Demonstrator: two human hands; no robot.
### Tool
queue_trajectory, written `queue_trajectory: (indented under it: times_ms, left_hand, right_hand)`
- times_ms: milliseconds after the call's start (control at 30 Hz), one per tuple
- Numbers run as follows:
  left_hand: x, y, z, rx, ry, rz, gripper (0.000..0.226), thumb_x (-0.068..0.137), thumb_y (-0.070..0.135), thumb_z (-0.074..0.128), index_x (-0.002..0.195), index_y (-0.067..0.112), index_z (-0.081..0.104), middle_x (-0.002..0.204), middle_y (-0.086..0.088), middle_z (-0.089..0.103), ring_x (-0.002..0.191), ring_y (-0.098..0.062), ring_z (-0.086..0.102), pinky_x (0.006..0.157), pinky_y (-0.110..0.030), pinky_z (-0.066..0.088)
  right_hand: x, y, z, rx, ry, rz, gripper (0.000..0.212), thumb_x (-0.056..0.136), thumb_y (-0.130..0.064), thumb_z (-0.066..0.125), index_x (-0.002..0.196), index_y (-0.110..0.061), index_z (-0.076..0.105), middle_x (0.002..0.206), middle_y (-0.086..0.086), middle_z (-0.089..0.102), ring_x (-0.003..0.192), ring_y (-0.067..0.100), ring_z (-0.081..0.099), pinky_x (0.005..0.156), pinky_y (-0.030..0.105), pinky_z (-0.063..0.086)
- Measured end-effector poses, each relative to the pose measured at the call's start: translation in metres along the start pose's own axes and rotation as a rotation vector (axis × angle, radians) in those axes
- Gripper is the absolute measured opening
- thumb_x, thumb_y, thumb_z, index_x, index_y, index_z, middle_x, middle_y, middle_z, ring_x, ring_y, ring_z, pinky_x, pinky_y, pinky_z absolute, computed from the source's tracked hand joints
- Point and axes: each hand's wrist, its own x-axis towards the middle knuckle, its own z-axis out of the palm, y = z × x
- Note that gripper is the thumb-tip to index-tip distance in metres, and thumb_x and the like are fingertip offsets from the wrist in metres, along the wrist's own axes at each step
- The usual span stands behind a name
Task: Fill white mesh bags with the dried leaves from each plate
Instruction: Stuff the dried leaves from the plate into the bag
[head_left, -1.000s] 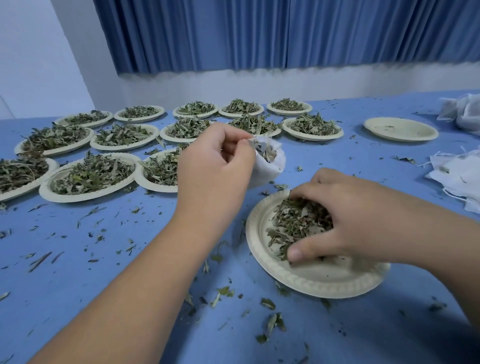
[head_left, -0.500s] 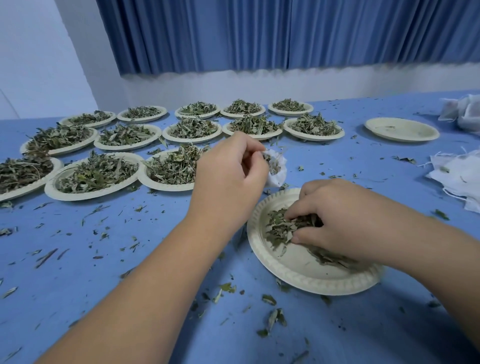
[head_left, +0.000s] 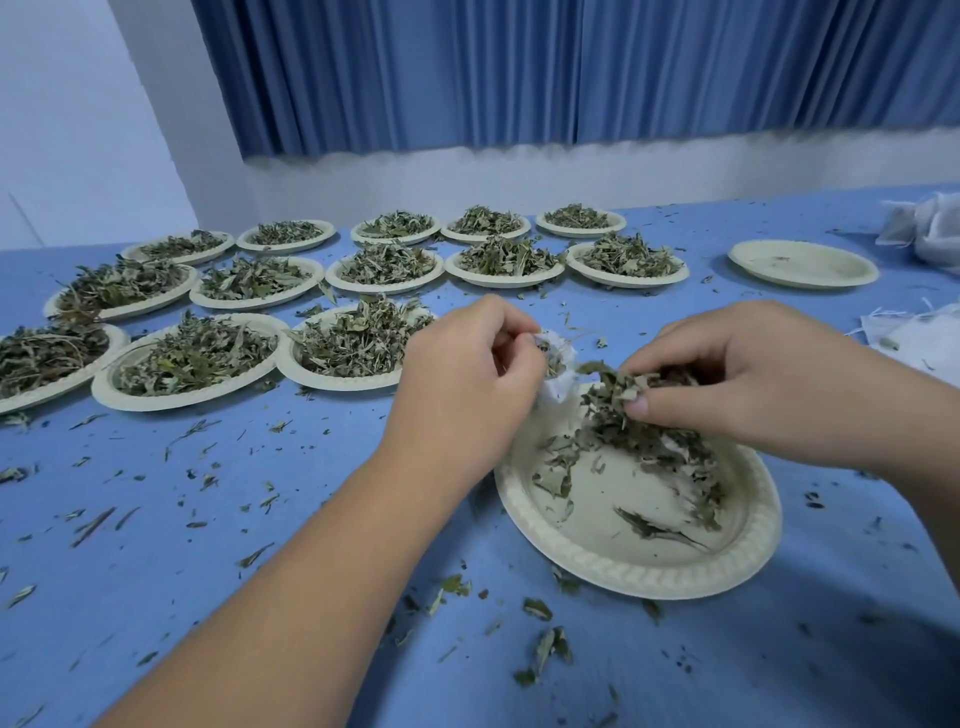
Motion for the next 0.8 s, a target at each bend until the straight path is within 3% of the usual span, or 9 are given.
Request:
queue_trajectory:
  times_ms: [100,167,333,467,567,667,800]
  left_hand:
    - [-0.002,0.004,0.002,0.026,-0.014,0.036,0.01,0.086,0.008,0.062,0.083,0.015,0.07,0.059,0.021,0.05,0.062,0.01,0.051,0.061,-0.003,0.036]
    - [-0.003,0.007,0.005,0.062,-0.041,0.082,0.009,0.085,0.008,0.063,0.084,0.013,0.07,0.061,0.022,0.048,0.063,0.012,0.049,0.063,-0.004,0.036]
    - [-0.008,0.015,0.01,0.128,-0.122,0.16,0.008,0.085,0.012,0.062,0.086,0.012,0.07,0.061,0.022,0.042,0.063,0.01,0.045,0.067,-0.011,0.036]
    - [-0.011,0.02,0.012,0.124,-0.136,0.175,0.01,0.083,0.016,0.059,0.084,0.013,0.069,0.059,0.024,0.04,0.064,0.014,0.044,0.068,-0.009,0.035]
    - [-0.012,0.022,0.014,0.11,-0.139,0.158,0.014,0.081,0.021,0.057,0.082,0.014,0.069,0.057,0.022,0.041,0.062,0.012,0.045,0.066,-0.007,0.034]
    - [-0.013,0.021,0.016,0.003,-0.142,0.063,0.009,0.083,0.018,0.062,0.08,0.018,0.07,0.058,0.017,0.052,0.06,0.004,0.049,0.059,-0.007,0.037]
    - [-0.013,0.022,0.017,-0.137,-0.169,-0.077,0.016,0.083,0.01,0.063,0.077,0.024,0.07,0.06,0.01,0.061,0.054,0.002,0.052,0.054,-0.008,0.039]
  right_hand:
    - [0.0,0.0,0.0,0.03,0.047,0.046,0.006,0.071,-0.041,0.07,0.076,-0.045,0.072,0.062,-0.017,0.066,0.055,0.001,0.055,0.053,0.009,0.039]
    - [0.002,0.0,0.004,-0.014,0.073,0.084,0.005,0.073,-0.038,0.07,0.071,-0.034,0.074,0.057,-0.017,0.063,0.053,0.0,0.054,0.051,0.009,0.038]
    - [0.005,0.001,0.019,-0.272,0.081,0.119,0.02,0.078,-0.034,0.063,0.067,-0.018,0.068,0.053,-0.002,0.055,0.051,0.009,0.045,0.046,0.023,0.038]
    - [0.005,-0.002,0.024,-0.347,0.1,0.092,0.026,0.081,-0.036,0.06,0.063,-0.017,0.063,0.051,-0.001,0.052,0.052,0.01,0.048,0.052,0.033,0.042]
    - [0.005,-0.004,0.024,-0.297,0.159,0.041,0.034,0.083,-0.041,0.056,0.055,-0.022,0.055,0.051,-0.005,0.051,0.058,0.004,0.049,0.049,0.027,0.034]
    - [0.005,-0.005,0.024,-0.279,0.195,0.022,0.028,0.085,-0.039,0.057,0.063,-0.023,0.063,0.052,-0.005,0.05,0.059,0.006,0.049,0.051,0.025,0.036]
    - [0.007,-0.006,0.03,-0.291,0.228,-0.009,0.04,0.087,-0.031,0.058,0.05,-0.023,0.044,0.051,-0.003,0.042,0.055,0.008,0.042,0.05,0.022,0.03]
